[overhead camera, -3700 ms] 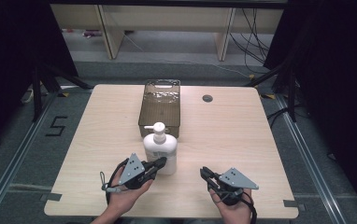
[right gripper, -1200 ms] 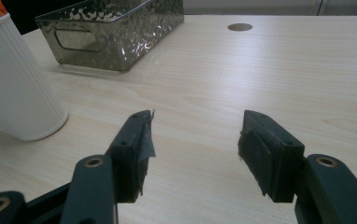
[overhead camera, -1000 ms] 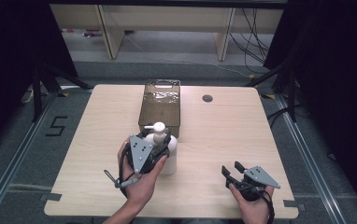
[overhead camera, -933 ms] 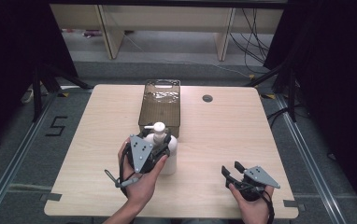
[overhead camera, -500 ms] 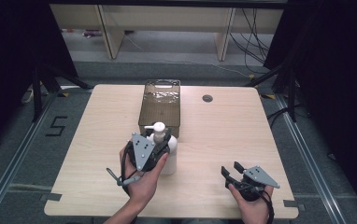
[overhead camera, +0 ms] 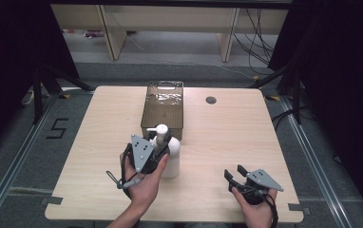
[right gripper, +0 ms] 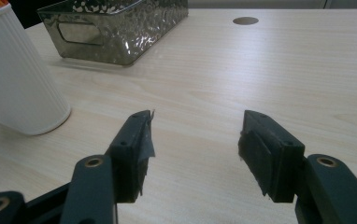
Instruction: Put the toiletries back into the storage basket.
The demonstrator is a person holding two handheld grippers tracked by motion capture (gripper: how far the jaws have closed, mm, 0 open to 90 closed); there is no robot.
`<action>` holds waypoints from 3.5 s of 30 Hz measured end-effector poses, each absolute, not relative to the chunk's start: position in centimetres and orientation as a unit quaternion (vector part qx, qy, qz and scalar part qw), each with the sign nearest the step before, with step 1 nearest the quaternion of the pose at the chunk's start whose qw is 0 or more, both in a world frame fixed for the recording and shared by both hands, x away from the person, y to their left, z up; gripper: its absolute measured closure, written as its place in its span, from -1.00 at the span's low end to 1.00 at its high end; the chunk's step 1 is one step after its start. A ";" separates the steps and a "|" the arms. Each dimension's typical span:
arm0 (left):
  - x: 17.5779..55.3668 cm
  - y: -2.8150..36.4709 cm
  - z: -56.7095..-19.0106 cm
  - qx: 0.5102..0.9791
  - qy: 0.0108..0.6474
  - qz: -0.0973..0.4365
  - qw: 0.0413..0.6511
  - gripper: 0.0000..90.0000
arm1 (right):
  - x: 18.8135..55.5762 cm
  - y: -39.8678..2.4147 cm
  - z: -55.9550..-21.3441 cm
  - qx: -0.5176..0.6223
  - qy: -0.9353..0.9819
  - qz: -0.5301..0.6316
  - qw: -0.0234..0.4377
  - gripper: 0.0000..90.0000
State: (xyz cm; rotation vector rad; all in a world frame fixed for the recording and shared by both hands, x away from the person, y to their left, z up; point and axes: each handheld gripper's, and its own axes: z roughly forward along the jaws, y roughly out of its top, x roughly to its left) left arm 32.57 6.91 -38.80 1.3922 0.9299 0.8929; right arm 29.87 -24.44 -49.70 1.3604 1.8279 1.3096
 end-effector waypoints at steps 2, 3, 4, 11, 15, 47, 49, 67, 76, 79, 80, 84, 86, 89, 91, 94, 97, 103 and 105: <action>32.6 6.9 -38.8 0.596 0.399 0.381 0.584 0.29 | 29.8 -24.3 -49.7 0.507 0.669 0.484 0.248 -0.02; 32.5 7.0 -38.8 0.596 0.399 0.380 0.584 0.30 | 29.8 -24.3 -49.7 0.506 0.668 0.485 0.249 -0.02; 32.5 7.0 -38.8 0.596 0.398 0.380 0.585 0.30 | 30.1 -24.6 -49.8 0.492 0.678 0.476 0.267 -0.02; 32.4 7.1 -38.8 0.596 0.396 0.377 0.588 0.31 | 30.1 -24.5 -49.9 0.490 0.681 0.478 0.259 -0.02; 32.5 7.2 -38.8 0.597 0.396 0.376 0.587 0.31 | 30.2 -24.5 -50.0 0.491 0.682 0.477 0.260 -0.01; 34.8 8.5 -35.9 0.582 0.391 0.402 0.589 0.31 | 30.1 -24.4 -50.1 0.491 0.683 0.478 0.253 -0.01; 34.9 8.5 -35.8 0.582 0.390 0.403 0.589 0.31 | 30.0 -24.4 -50.0 0.496 0.683 0.472 0.255 -0.01; 36.9 8.9 -33.8 0.572 0.390 0.414 0.591 0.31 | 30.0 -24.2 -50.3 0.497 0.679 0.478 0.254 -0.01; 37.5 8.8 -32.7 0.568 0.385 0.417 0.596 0.31 | 30.0 -24.4 -50.3 0.489 0.684 0.474 0.261 -0.01; 37.7 8.7 -32.3 0.565 0.384 0.419 0.598 0.31 | 29.9 -24.3 -50.2 0.500 0.681 0.473 0.250 0.00; 37.7 8.7 -32.3 0.565 0.384 0.419 0.598 0.31 | 29.8 -24.2 -50.2 0.506 0.678 0.475 0.244 -0.01; 38.1 8.5 -31.8 0.563 0.383 0.420 0.600 0.31 | 30.0 -24.4 -50.2 0.494 0.684 0.471 0.258 -0.01; 38.3 8.3 -31.7 0.564 0.383 0.420 0.600 0.31 | 30.0 -24.5 -50.2 0.494 0.684 0.470 0.259 0.00; 38.4 8.1 -31.7 0.567 0.381 0.420 0.598 0.31 | 30.0 -24.6 -50.1 0.493 0.685 0.469 0.260 0.00; 38.5 8.0 -31.6 0.567 0.382 0.421 0.597 0.31 | 30.0 -24.6 -50.1 0.495 0.684 0.469 0.258 0.00; 38.7 8.0 -31.5 0.566 0.382 0.420 0.598 0.32 | 30.0 -24.7 -50.2 0.492 0.683 0.470 0.265 -0.01; 38.9 7.9 -31.3 0.566 0.381 0.421 0.597 0.31 | 30.0 -24.7 -50.2 0.493 0.683 0.469 0.265 0.00; 39.1 8.0 -30.8 0.559 0.395 0.420 0.596 0.31 | 30.0 -24.7 -50.2 0.494 0.686 0.466 0.262 0.00; 39.2 8.0 -30.7 0.558 0.395 0.421 0.596 0.31 | 30.0 -24.6 -50.1 0.498 0.687 0.461 0.259 0.00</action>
